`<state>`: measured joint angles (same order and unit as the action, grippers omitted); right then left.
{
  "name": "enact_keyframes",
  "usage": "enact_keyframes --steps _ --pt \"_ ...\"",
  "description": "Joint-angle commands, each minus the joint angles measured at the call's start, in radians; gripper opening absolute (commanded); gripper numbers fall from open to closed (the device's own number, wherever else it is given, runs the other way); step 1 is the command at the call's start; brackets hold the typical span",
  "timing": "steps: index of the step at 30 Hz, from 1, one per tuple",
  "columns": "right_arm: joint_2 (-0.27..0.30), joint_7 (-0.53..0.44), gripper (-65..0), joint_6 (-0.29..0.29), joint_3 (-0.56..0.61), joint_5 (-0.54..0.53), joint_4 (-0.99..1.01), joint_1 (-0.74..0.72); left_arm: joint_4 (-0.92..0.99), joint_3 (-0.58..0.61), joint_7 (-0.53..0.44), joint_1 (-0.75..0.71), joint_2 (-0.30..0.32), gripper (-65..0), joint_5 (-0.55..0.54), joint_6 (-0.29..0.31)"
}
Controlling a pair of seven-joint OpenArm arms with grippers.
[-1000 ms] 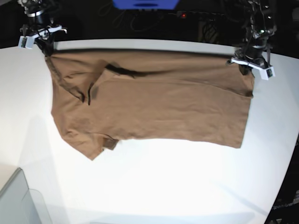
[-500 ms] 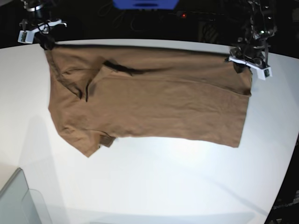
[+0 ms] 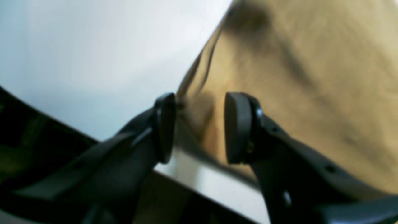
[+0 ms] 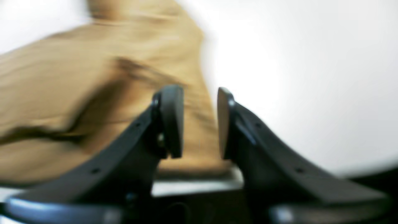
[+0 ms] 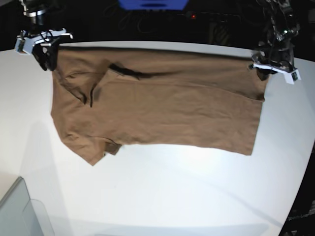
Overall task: Layout the t-shirt on the table in an organized manner, then fold the t-shirt properly
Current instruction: 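Drag the shirt with both grippers away from the hem side, then reach both grippers to the hem and grasp its corners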
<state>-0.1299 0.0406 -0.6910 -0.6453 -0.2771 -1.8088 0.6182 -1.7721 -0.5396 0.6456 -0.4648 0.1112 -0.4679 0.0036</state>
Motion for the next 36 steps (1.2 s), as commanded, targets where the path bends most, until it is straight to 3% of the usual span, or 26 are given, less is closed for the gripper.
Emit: enact_keyframes --steps 1,3,7,13,25,31,36 --pt "0.005 -0.02 -57.6 -0.007 0.031 -0.014 -0.019 0.009 -0.027 -0.015 -0.019 -0.007 0.006 -39.4 -0.002 0.002" --pt "0.009 -0.018 -65.0 -0.007 0.101 -0.012 -0.01 0.007 -0.044 -0.021 -0.019 -0.01 0.006 -39.4 -0.002 0.002" --pt "0.006 0.037 -65.0 -0.007 0.201 0.077 0.051 -0.048 -0.058 -0.021 -0.019 -0.01 0.008 -39.4 -0.002 0.002" --pt "-0.011 0.064 -65.0 -0.007 0.232 0.187 0.186 -0.128 -0.062 -0.067 -0.019 -0.012 0.006 -39.4 -0.002 0.002" --pt "-0.006 0.064 -65.0 -0.007 0.362 0.229 0.244 -0.28 -0.074 -0.072 -0.019 -0.005 0.008 -39.3 -0.002 0.002" --pt "-0.003 0.069 -65.0 -0.007 0.359 0.226 0.248 -0.427 -0.113 -0.07 -0.019 -0.001 0.006 -39.3 -0.002 0.002" --pt "0.06 0.071 -64.0 -0.007 0.302 0.227 0.277 -0.545 -0.122 -0.07 -0.019 0.087 0.012 -39.3 -0.002 0.002"
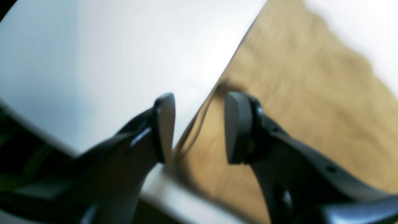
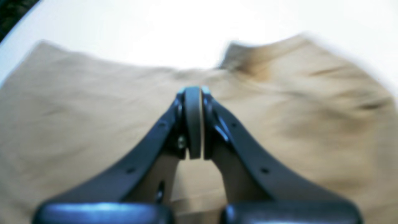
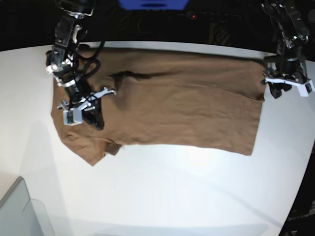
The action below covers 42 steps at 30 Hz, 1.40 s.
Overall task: Layout the t-shirt on the table in an organized manner, then fold the t-shirt properly
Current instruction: 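Reach both grippers to the hem and grasp its corners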
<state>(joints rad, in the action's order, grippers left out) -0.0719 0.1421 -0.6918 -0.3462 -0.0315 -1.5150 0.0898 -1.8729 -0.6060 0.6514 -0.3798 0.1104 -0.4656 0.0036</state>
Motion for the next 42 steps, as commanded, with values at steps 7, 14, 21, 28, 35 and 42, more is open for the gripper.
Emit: enact_keyframes --steps 7,14,21,28,35,42 --pt "0.152 0.089 -33.5 -0.006 -0.001 -0.017 0.215 -0.219 0.072 0.004 -0.022 0.23 0.033 -30.6 0.003 0.002" --pt "0.245 0.089 -24.4 -0.006 0.012 -0.017 0.518 -0.448 0.39 0.113 -0.023 0.491 0.11 -15.6 0.005 0.002" --pt "0.284 -0.042 -24.2 0.145 0.14 -0.017 0.752 -0.58 0.642 0.133 -0.034 0.686 0.114 -13.8 0.005 0.002" --pt "0.297 -0.213 -24.2 0.317 0.269 -0.017 0.954 -0.64 0.841 0.374 -0.18 0.789 0.162 -13.8 0.005 0.002" --pt "0.312 -0.258 -24.4 0.403 0.345 -0.017 1.06 -0.674 1.004 0.539 -0.361 0.819 0.19 -13.9 0.005 0.002" --pt "0.309 -0.255 -24.8 0.401 0.393 -0.017 1.06 -0.648 1.082 0.545 -0.364 0.822 0.19 -13.9 0.005 0.002"
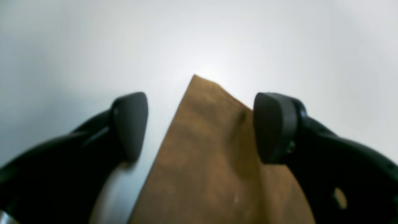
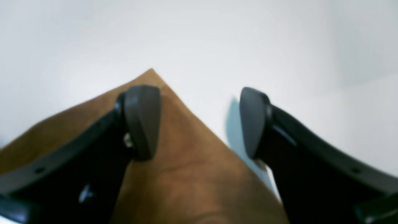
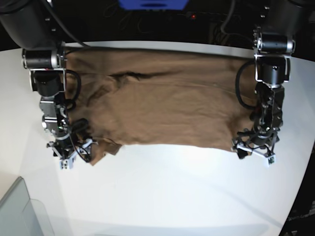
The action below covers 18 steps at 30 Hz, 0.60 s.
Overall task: Layout the t-shirt on the table in an organized manner, then fold the t-shirt properly
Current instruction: 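Reach both grippers to the hem and grasp its corners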
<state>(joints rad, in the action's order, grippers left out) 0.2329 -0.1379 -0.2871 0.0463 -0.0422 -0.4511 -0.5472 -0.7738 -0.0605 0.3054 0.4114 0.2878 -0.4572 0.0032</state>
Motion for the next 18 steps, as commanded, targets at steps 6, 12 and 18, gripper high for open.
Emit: enact_keyframes --steps 6,12,18 --pt "-0.014 0.028 -32.8 -0.004 0.002 -0.006 0.001 0.02 0.033 0.0 -0.018 0.031 0.006 -13.9 -0.004 0.002" --pt "-0.034 0.03 -50.5 -0.004 0.002 -0.008 0.001 0.052 0.087 0.003 -0.018 0.031 0.004 -14.3 -0.004 0.002" --pt "-0.034 0.031 -65.0 -0.001 -0.003 -0.012 0.004 0.063 0.122 0.175 -0.019 0.04 0.006 -28.7 -0.004 0.004"
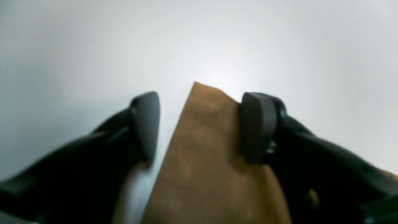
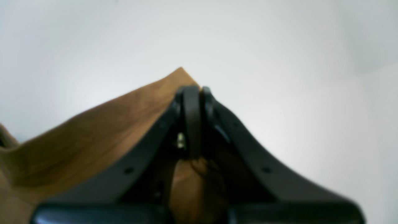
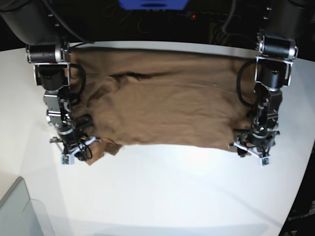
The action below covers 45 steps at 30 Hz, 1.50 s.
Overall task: Layout the t-shirt on the table in an organized manner, then fold the t-shirt properly
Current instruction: 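Reach both grippers to the hem and grasp its corners, then lift the hem with both grippers and fold it over onto the shoulders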
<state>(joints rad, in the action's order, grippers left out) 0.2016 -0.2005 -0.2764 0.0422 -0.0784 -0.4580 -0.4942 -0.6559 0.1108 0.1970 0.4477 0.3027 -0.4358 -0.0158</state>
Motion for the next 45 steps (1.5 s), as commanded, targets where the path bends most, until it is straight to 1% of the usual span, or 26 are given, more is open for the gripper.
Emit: enact_keyframes --steps 1,4,8,9,11,12,15,18,19,23,27,29,32,37,39,41,45 --pt "-0.003 0.094 -65.0 -0.011 0.002 0.024 0.011 0.015 0.005 0.023 0.089 0.009 -0.009 -32.4 -0.025 0.023" --pt "-0.003 0.094 -65.0 -0.011 0.002 0.027 0.011 0.019 0.006 0.05 0.089 0.009 -0.009 -41.0 -0.025 0.023" --pt "-0.001 0.094 -65.0 -0.014 0.002 0.022 0.006 0.019 0.003 0.048 0.089 0.007 -0.009 -50.2 -0.025 0.023" --pt "-0.001 0.094 -65.0 -0.014 0.002 0.021 0.003 0.019 -0.008 0.046 0.089 0.004 -0.009 -53.3 -0.027 0.023" --pt "0.0 0.089 -65.0 -0.014 0.002 0.021 0.001 0.019 -0.028 0.046 0.089 0.003 -0.004 -61.9 -0.031 0.023" --pt "0.002 0.089 -65.0 -0.014 0.002 0.019 -0.006 0.019 -0.041 0.046 0.092 0.001 -0.003 -65.0 -0.033 0.023" --pt "0.003 0.092 -65.0 -0.014 -0.009 0.019 -0.068 0.042 -0.089 0.045 0.098 -0.007 -0.001 -64.4 -0.034 0.023" --pt "0.003 0.094 -65.0 -0.016 -0.087 0.009 -0.195 0.105 -0.186 0.043 0.098 -0.048 0.0 -65.0 -0.034 0.021" --pt "0.003 0.094 -65.0 -0.016 -0.11 0.006 -0.241 0.128 -0.224 0.036 0.1 -0.069 0.01 -65.0 -0.034 0.017" --pt "-0.003 0.095 -65.0 -0.016 -0.135 0.007 -0.391 0.199 -0.359 -0.055 0.108 -0.142 0.013 -65.0 -0.034 0.014" --pt "-0.003 0.095 -65.0 -0.016 -0.135 0.006 -0.542 0.276 -0.466 -0.148 0.183 -0.192 0.013 -65.0 -0.034 0.02" --pt "-0.003 0.095 -65.0 -0.016 -0.137 0.006 -0.628 0.317 -0.519 -0.181 0.204 -0.224 0.013 -65.0 -0.034 0.021" --pt "-0.003 0.095 -65.0 -0.016 -0.137 0.006 -0.769 0.394 -0.617 -0.204 0.224 -0.274 0.013 -65.0 -0.034 0.021" --pt "-0.003 0.095 -65.0 -0.016 -0.138 0.002 -1.0 0.539 -0.783 -0.251 0.301 -0.37 0.013 -65.0 -0.034 0.021" --pt "-0.003 0.095 -65.0 -0.016 -0.15 -0.042 -1.073 0.595 -0.842 -0.287 0.312 -0.416 0.011 -65.0 -0.034 0.021" --pt "-0.003 0.095 -65.0 -0.016 -0.187 -0.085 -1.135 0.648 -0.895 -0.313 0.315 -0.464 0.011 -65.0 -0.034 0.021" --pt "-0.003 0.095 -65.0 -0.016 -0.236 -0.148 -1.191 0.734 -0.971 -0.359 0.315 -0.547 0.011 -65.0 -0.034 0.021"
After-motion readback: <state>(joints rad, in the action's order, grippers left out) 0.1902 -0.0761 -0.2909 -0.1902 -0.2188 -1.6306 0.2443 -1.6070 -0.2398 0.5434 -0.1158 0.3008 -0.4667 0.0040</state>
